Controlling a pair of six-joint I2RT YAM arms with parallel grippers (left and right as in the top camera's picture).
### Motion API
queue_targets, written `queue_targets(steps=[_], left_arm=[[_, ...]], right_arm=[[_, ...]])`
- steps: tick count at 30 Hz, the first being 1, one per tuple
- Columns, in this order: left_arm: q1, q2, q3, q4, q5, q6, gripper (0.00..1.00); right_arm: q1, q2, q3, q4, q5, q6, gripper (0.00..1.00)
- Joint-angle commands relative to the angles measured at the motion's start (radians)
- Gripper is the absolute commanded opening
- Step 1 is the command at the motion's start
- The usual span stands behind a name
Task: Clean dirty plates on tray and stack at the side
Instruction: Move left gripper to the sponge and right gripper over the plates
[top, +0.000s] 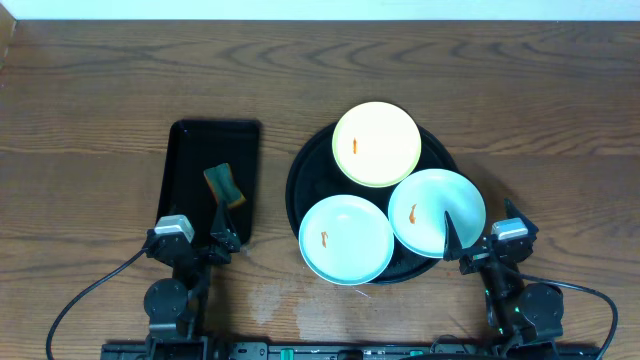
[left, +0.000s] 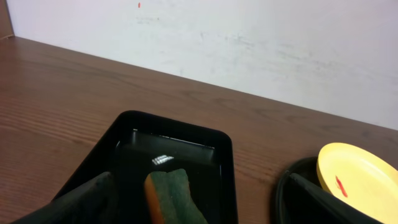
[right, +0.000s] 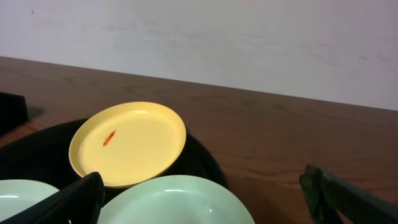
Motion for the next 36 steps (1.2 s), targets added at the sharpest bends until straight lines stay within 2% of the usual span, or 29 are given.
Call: queue_targets(steps=[1, 31, 36], left_arm=[[0.003, -0.002, -0.009, -0.043, 0.01, 0.006, 0.87], [0.003, -0.002, -0.009, -0.043, 0.011, 0.005, 0.87], [0.003, -0.002, -0.009, -0.042, 0.056, -0.024, 0.87]], right_arm=[[-0.008, -0.005, -0.002, -0.002, -0.004, -0.006, 0.99], [-0.008, -0.005, -0.002, -0.002, -0.004, -0.005, 0.99], [-0.008, -0.005, -0.002, -0.002, -0.004, -0.005, 0.99]])
